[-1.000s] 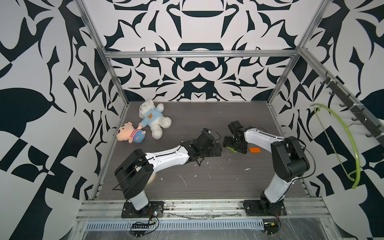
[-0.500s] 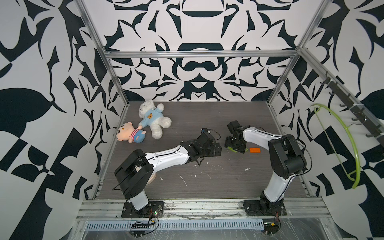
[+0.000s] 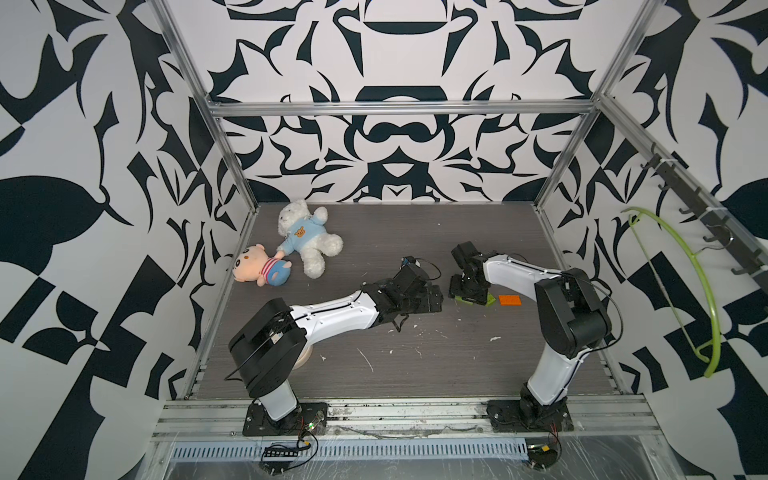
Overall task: Assemble the number 5 with lego
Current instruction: Pick up the lego brick from the center of the board, then place the lego brick at the center of the board.
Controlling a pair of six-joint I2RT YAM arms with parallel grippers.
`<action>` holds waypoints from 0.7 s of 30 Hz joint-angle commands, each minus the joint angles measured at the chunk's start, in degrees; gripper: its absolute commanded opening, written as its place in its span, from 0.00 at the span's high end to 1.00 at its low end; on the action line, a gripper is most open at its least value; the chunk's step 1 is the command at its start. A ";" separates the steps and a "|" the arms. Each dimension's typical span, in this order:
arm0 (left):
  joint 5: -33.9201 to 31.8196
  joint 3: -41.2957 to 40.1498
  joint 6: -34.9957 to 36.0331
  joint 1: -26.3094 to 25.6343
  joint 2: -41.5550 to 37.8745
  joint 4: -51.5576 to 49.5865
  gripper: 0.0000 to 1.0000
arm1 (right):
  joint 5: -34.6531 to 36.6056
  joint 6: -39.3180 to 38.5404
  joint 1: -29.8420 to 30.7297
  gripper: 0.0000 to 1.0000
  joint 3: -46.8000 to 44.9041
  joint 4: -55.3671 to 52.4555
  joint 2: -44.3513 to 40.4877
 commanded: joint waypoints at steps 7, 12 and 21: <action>-6.67 -9.49 -3.91 -0.17 -9.37 -0.39 0.01 | -0.68 -3.18 8.91 0.33 -0.75 -4.62 -5.50; -11.55 -13.85 -5.00 -0.17 -15.12 -2.89 0.01 | -0.91 -1.80 14.03 0.32 -0.47 -4.82 -4.87; -16.72 -19.76 -7.57 -0.20 -22.60 -3.29 0.01 | -1.47 0.58 21.26 0.31 2.73 -4.75 -2.11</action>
